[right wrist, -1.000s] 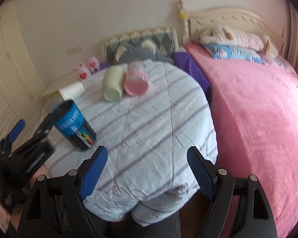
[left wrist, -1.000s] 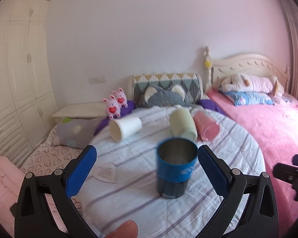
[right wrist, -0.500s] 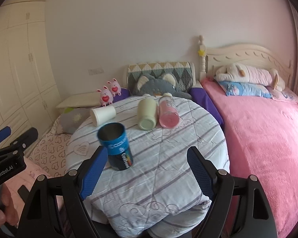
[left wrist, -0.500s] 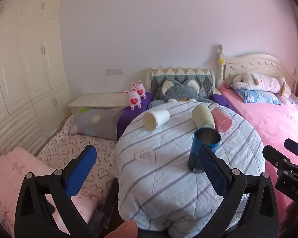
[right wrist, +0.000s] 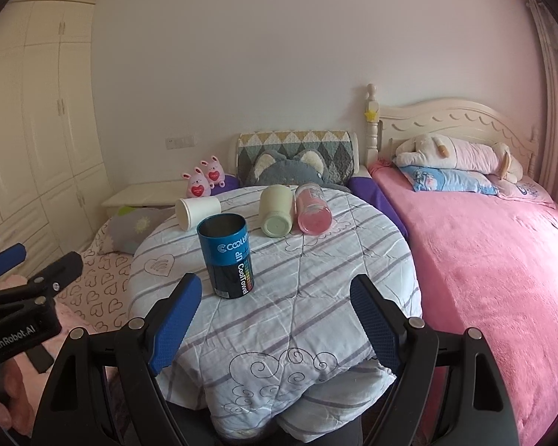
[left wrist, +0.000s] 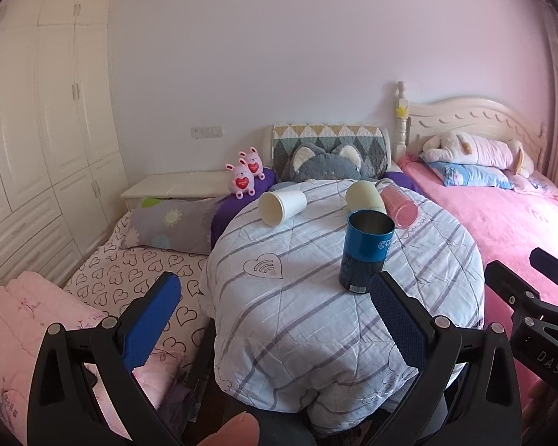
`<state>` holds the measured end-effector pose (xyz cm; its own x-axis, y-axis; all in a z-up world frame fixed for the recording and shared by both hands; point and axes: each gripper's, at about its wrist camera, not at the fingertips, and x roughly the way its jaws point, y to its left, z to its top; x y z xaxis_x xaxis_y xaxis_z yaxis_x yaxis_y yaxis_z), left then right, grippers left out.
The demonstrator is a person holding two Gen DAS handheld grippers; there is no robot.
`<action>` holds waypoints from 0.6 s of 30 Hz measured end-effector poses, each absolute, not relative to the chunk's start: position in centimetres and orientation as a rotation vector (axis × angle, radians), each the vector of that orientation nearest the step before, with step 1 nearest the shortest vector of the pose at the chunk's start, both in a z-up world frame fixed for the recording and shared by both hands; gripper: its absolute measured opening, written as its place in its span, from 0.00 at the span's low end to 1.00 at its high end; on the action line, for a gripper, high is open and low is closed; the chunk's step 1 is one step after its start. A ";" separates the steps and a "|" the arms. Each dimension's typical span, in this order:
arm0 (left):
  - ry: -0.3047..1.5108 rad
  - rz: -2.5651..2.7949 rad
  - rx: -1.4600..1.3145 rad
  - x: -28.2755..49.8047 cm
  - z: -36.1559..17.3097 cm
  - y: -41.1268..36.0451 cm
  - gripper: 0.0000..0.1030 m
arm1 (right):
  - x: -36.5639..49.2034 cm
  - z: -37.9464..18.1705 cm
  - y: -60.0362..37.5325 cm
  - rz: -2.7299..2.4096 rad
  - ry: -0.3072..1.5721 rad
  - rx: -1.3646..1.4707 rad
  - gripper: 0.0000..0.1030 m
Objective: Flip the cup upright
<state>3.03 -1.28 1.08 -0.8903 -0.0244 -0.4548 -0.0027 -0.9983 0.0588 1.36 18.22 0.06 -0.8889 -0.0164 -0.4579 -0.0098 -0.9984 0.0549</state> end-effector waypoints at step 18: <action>-0.066 -3.019 0.741 3.4 0.7 -1.9 1.00 | 1.9 -0.5 17.6 -3.021 -0.083 0.740 0.81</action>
